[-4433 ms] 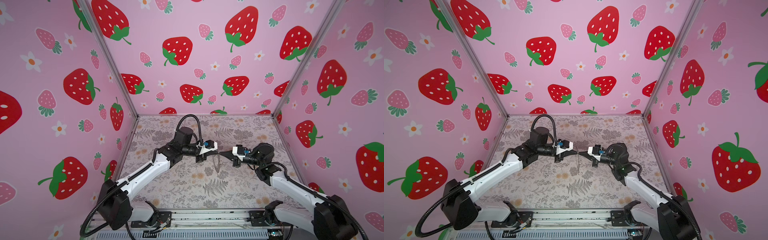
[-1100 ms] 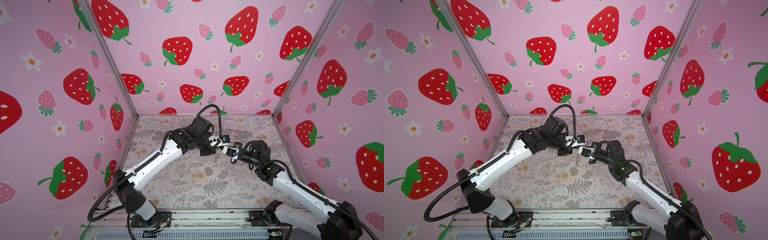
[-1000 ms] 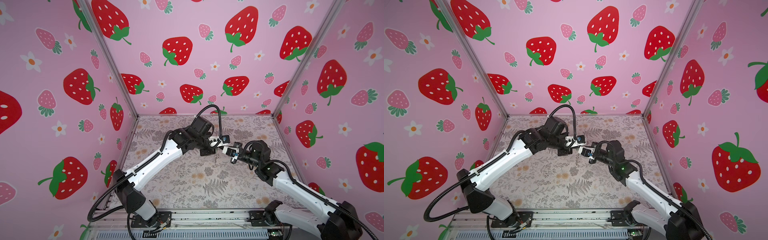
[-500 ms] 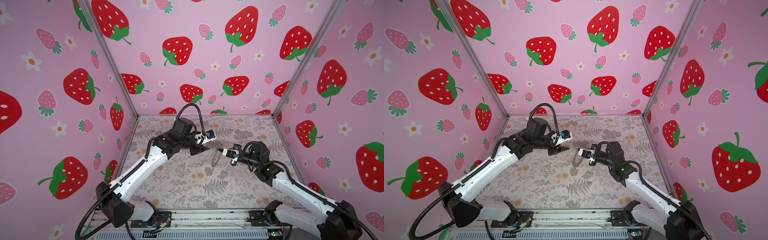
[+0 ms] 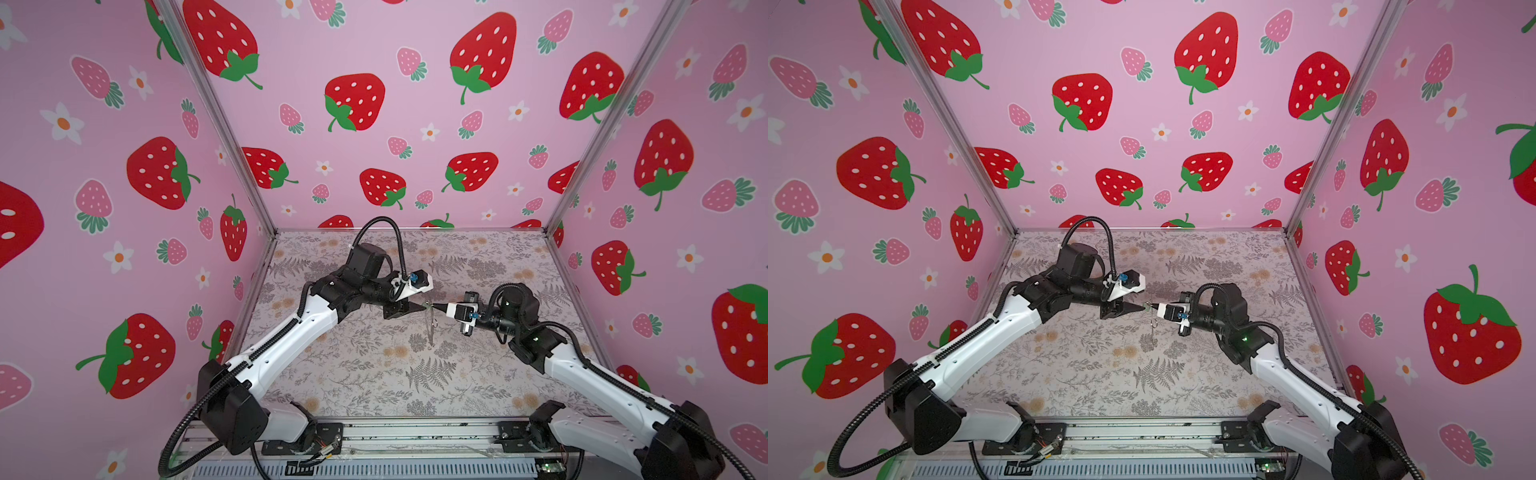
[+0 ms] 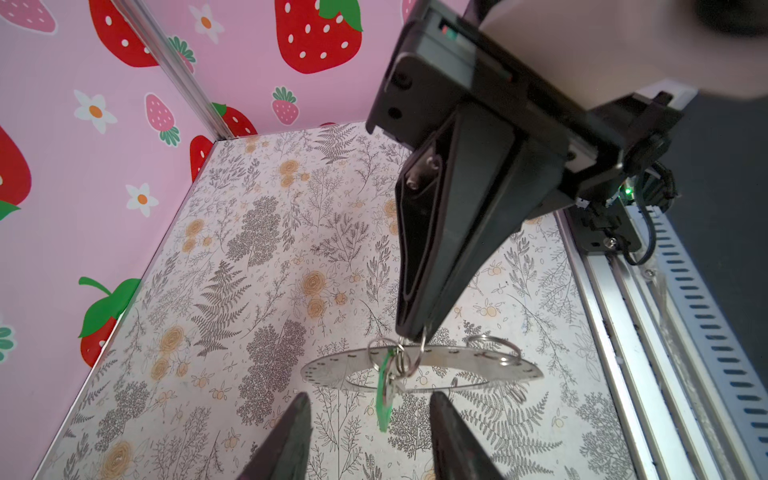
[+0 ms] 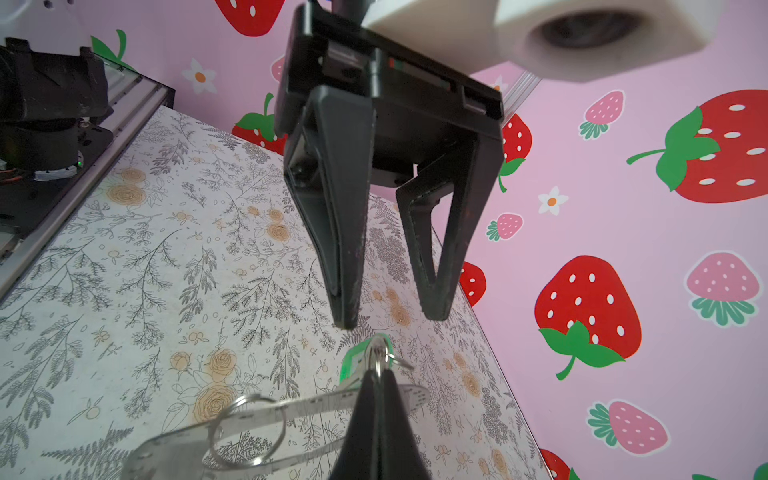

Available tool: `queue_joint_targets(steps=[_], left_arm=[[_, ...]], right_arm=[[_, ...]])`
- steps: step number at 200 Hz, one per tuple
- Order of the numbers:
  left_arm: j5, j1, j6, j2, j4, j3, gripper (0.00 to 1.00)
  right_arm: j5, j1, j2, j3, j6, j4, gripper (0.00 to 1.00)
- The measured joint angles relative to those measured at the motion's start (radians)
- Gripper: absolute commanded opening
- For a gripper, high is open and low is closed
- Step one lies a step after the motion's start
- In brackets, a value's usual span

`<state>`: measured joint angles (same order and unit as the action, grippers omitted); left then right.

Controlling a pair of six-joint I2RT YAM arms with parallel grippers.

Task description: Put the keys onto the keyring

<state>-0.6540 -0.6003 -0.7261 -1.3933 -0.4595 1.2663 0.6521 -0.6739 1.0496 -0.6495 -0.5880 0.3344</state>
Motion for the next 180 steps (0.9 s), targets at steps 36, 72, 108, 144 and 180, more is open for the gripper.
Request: queue_joint_targets(steps=[36, 72, 108, 144, 180], left_arm=[[-0.028, -0.010, -0.006, -0.014, -0.002, 0.000, 0.27], [-0.039, -0.019, -0.014, -0.030, -0.007, 0.000, 0.20], [-0.035, -0.025, -0.034, -0.040, -0.018, 0.000, 0.12], [-0.034, -0.029, -0.048, -0.040, -0.019, 0.000, 0.20], [-0.029, -0.038, -0.059, -0.040, -0.027, 0.000, 0.30]], right_arm=[[0.011, 0.000, 0.000, -0.002, 0.000, 0.000, 0.00], [0.018, 0.000, 0.000, -0.002, 0.001, 0.001, 0.00], [0.027, 0.000, 0.000, -0.002, 0.008, 0.001, 0.00], [0.031, 0.000, -0.003, -0.002, 0.014, 0.001, 0.00], [0.031, 0.000, -0.007, -0.002, 0.016, 0.001, 0.00]])
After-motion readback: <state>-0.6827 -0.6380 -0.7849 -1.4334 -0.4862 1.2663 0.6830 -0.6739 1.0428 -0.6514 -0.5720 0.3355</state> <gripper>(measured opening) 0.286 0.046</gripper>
